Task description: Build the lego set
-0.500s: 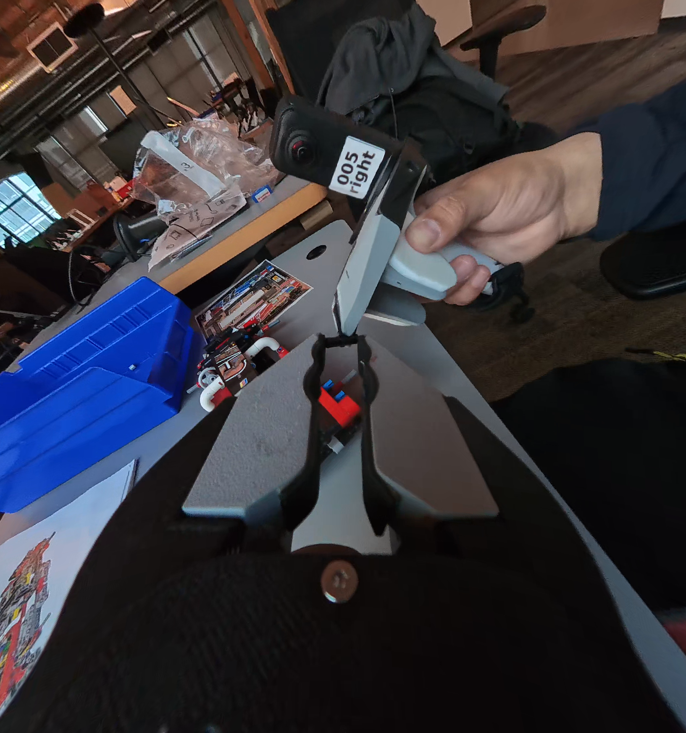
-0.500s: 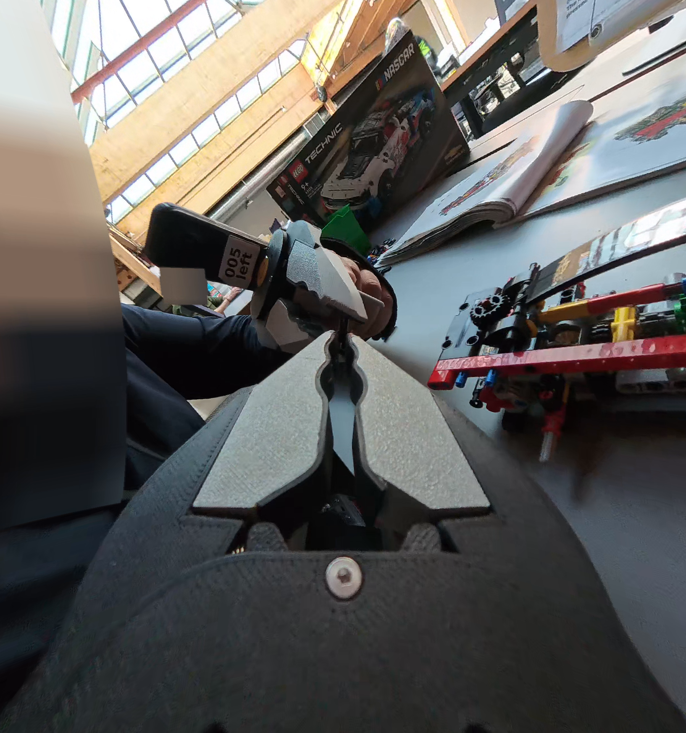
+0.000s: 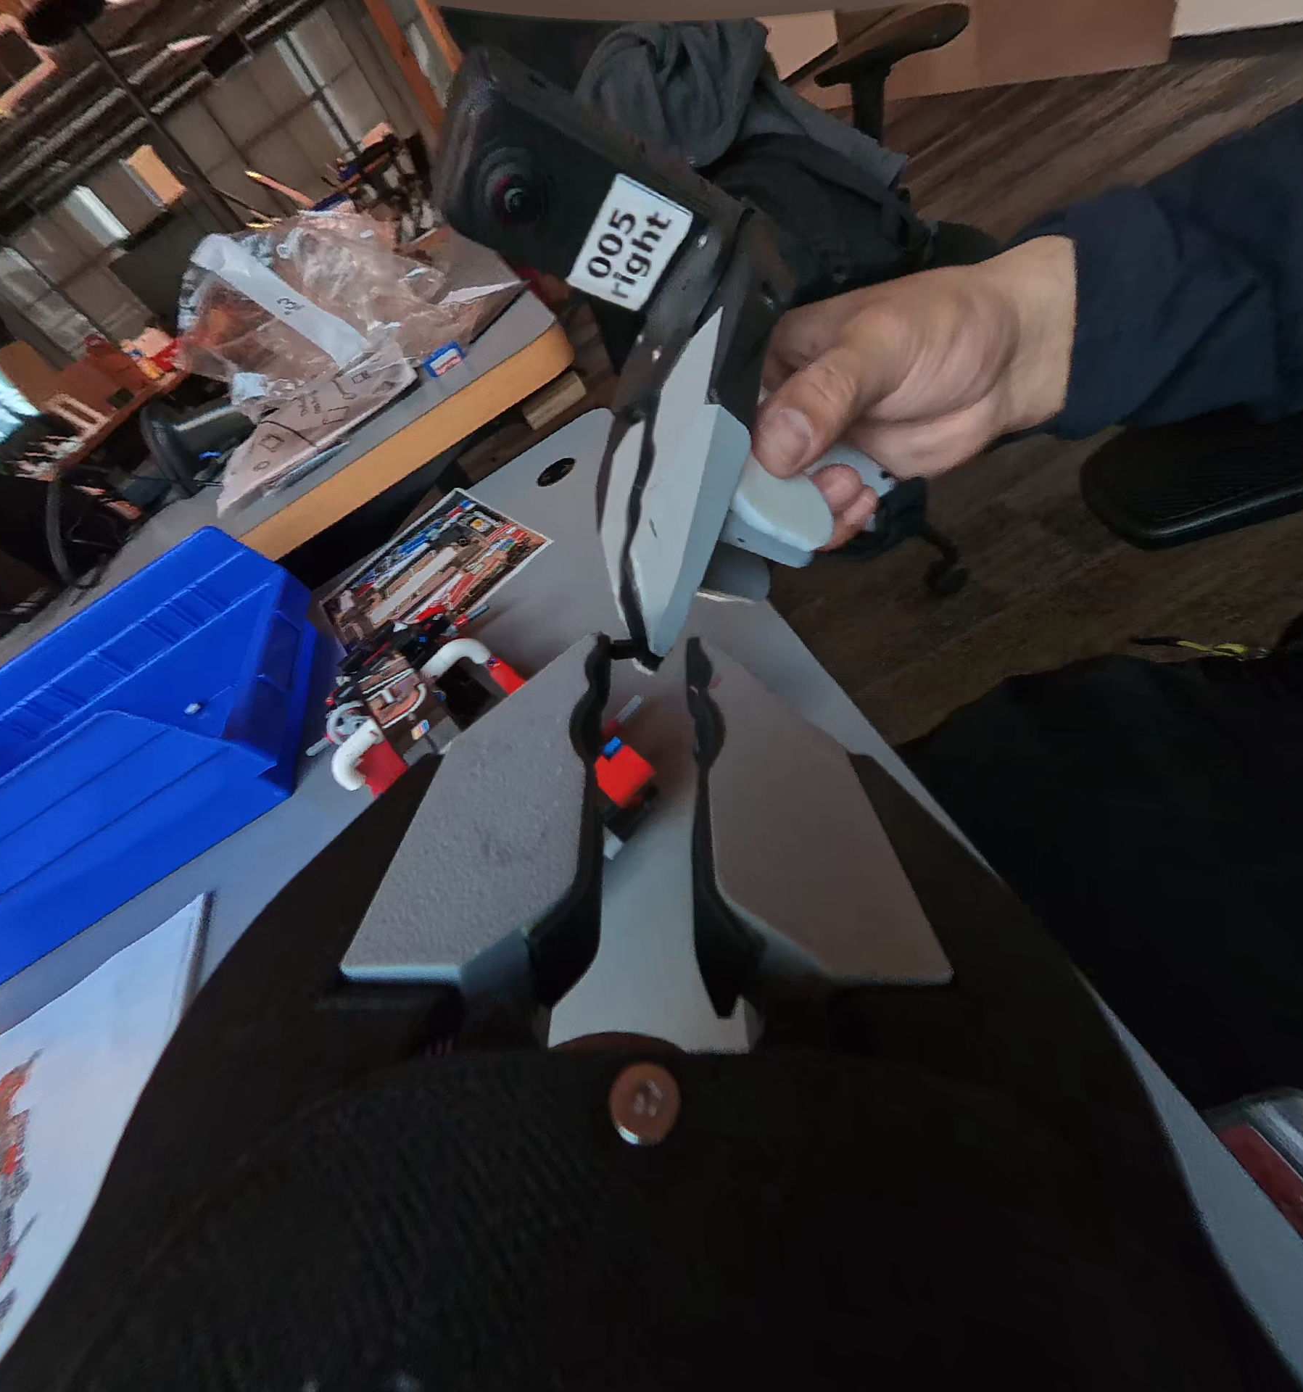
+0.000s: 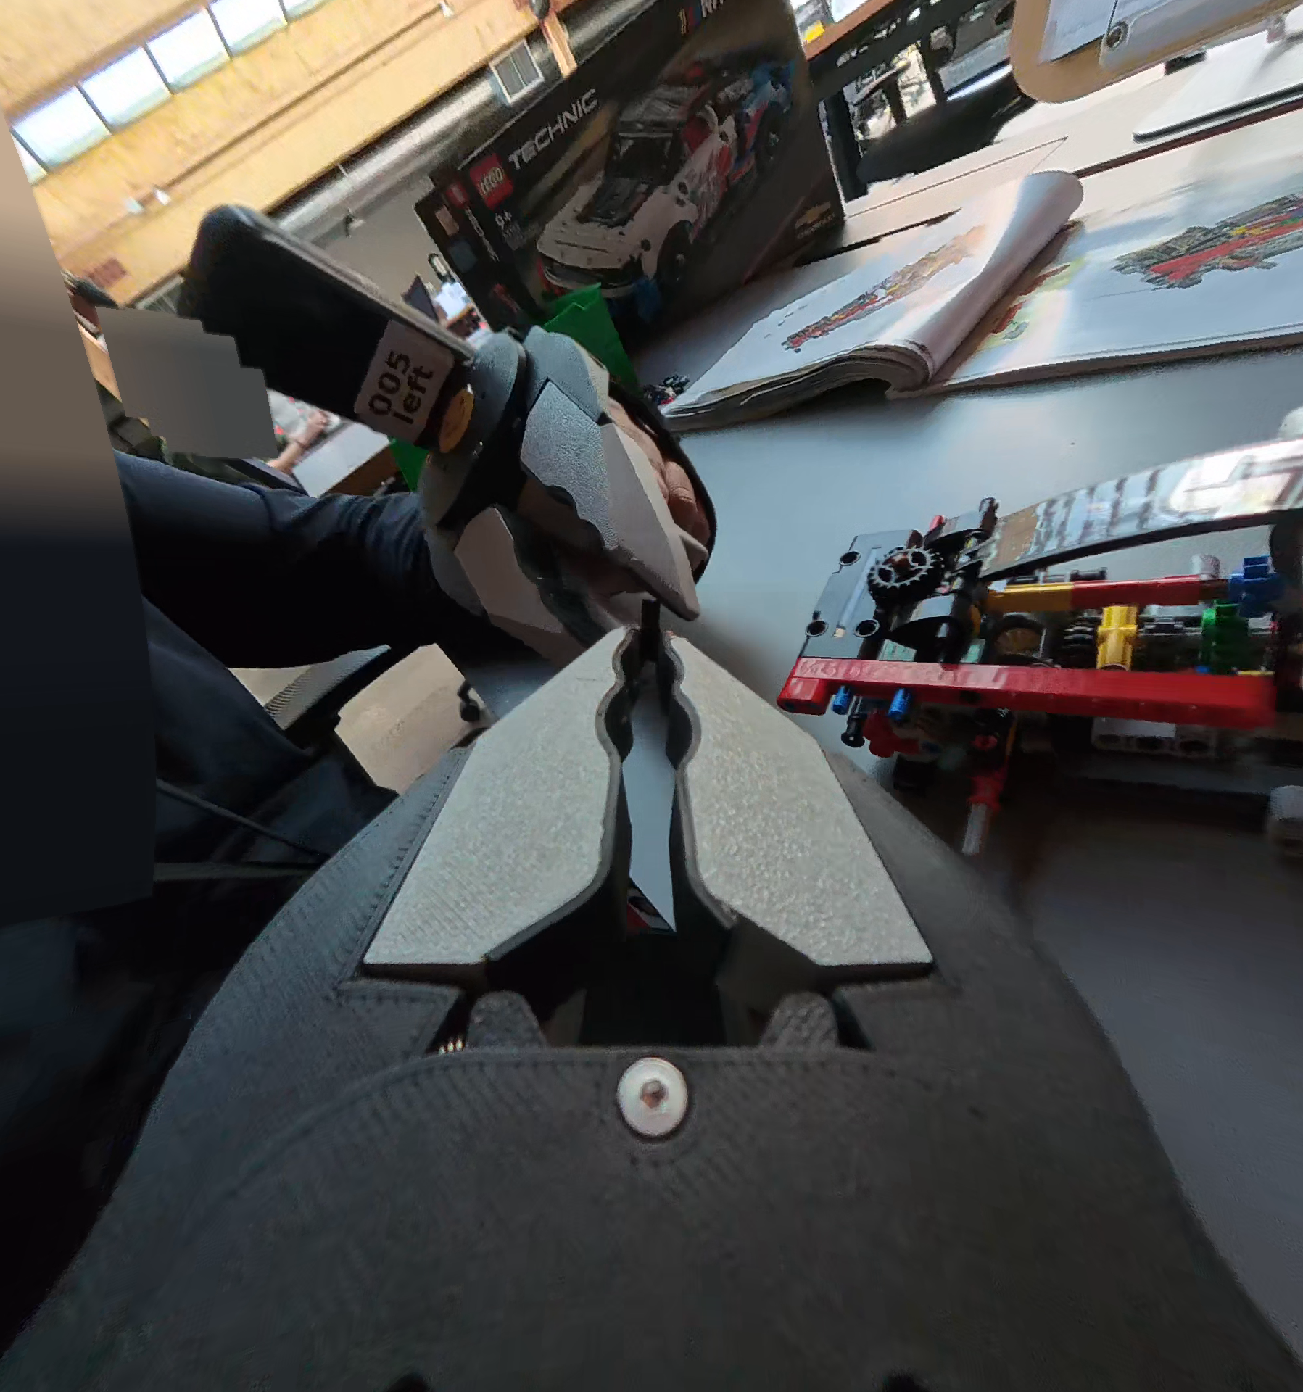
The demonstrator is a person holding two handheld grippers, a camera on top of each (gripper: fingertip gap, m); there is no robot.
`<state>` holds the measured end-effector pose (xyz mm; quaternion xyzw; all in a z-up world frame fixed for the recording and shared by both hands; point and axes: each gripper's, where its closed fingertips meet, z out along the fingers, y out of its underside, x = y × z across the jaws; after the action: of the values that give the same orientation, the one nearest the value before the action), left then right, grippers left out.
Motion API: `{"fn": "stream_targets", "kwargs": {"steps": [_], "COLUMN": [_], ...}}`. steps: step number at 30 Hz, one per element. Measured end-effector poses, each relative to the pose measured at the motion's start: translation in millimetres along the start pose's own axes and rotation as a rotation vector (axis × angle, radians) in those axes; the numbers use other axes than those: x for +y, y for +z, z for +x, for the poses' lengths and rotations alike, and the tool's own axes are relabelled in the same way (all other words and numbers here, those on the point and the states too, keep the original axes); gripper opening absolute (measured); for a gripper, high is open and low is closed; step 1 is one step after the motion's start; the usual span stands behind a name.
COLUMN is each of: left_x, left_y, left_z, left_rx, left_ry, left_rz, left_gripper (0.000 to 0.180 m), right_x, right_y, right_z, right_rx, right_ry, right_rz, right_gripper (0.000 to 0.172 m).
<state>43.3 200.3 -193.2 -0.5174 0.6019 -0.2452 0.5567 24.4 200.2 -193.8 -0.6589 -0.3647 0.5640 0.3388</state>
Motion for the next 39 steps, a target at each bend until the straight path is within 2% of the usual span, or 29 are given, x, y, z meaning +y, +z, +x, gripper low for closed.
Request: {"fn": "stream_targets", "kwargs": {"steps": [3, 7, 18, 29, 33, 39], "left_x": [3.4, 16.3, 25.1, 29.0, 25.1, -1.5], "left_y": [-0.1, -0.3, -3.1, -6.6, -6.1, -12.9], "left_z": [8.9, 12.0, 20.9, 34.4, 29.3, 13.6], "left_rx": [0.137, 0.224, 0.323, 0.421, 0.395, 0.429], "left_ry": [-0.113, -0.204, -0.264, -0.287, -0.294, -0.523], "left_rz": [-0.017, -0.087, -0.130, -0.143, -0.115, 0.074], "left_gripper": [0.028, 0.018, 0.007, 0.003, 0.003, 0.002], "right_x": [6.4, 19.2, 35.6, 48.9, 40.4, 11.6], "right_y": [-1.2, 0.8, 3.3, 6.1, 4.7, 0.5], "right_z": [4.6, 11.6, 11.8, 5.2, 4.9, -8.2], "right_rx": [0.086, 0.207, 0.249, 0.213, 0.211, 0.213], "right_ry": [-0.088, -0.248, -0.417, -0.484, -0.477, -0.549], "right_rz": [-0.074, -0.203, -0.335, -0.415, -0.354, -0.175], "right_gripper": [0.001, 0.001, 0.001, 0.001, 0.001, 0.001]}}
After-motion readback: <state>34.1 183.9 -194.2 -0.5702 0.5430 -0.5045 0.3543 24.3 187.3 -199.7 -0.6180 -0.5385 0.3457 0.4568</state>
